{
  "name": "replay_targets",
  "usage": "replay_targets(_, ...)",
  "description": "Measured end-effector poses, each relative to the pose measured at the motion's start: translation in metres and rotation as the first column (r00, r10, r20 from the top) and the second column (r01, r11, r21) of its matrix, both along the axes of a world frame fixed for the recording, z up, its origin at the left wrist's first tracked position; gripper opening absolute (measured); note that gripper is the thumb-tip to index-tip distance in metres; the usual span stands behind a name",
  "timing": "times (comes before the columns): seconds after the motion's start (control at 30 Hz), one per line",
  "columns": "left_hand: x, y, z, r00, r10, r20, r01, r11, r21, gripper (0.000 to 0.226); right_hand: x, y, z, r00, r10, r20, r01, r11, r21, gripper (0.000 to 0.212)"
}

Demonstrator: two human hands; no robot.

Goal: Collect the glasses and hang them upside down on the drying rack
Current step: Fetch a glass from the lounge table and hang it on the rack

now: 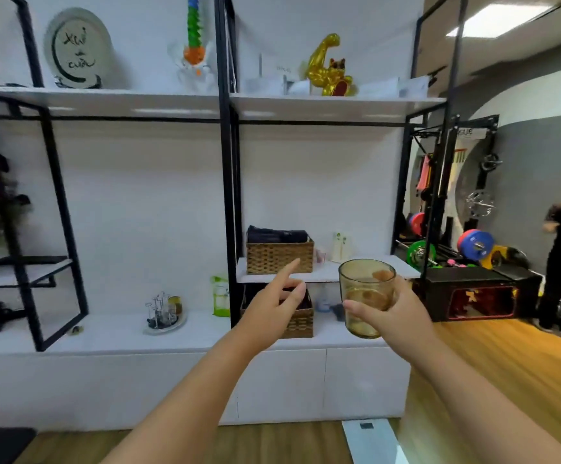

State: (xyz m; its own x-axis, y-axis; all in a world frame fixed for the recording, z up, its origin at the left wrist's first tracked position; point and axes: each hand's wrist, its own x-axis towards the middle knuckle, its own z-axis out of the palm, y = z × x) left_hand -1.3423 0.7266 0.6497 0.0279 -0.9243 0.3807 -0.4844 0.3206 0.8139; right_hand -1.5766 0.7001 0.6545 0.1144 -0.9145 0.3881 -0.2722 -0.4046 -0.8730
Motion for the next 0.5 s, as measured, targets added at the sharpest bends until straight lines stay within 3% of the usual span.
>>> replay_targets(0.23,0.048,-0.091,-0.025,0.994,0.11,-0.019,-0.109,0.994,0.03,0.047,0.05,-0.117,-0.023,0.993,0.117,0.031,-0.119,0.991,0.063,0.066)
replay_targets(0.5,0.154,-0.225,-0.031,0.982,0.188,-0.01,-0.188,0.982,0.036,0.048,0.163,-0.265,-0.023,0.98,0.2,0.006,-0.2,0.979,0.042,0.077)
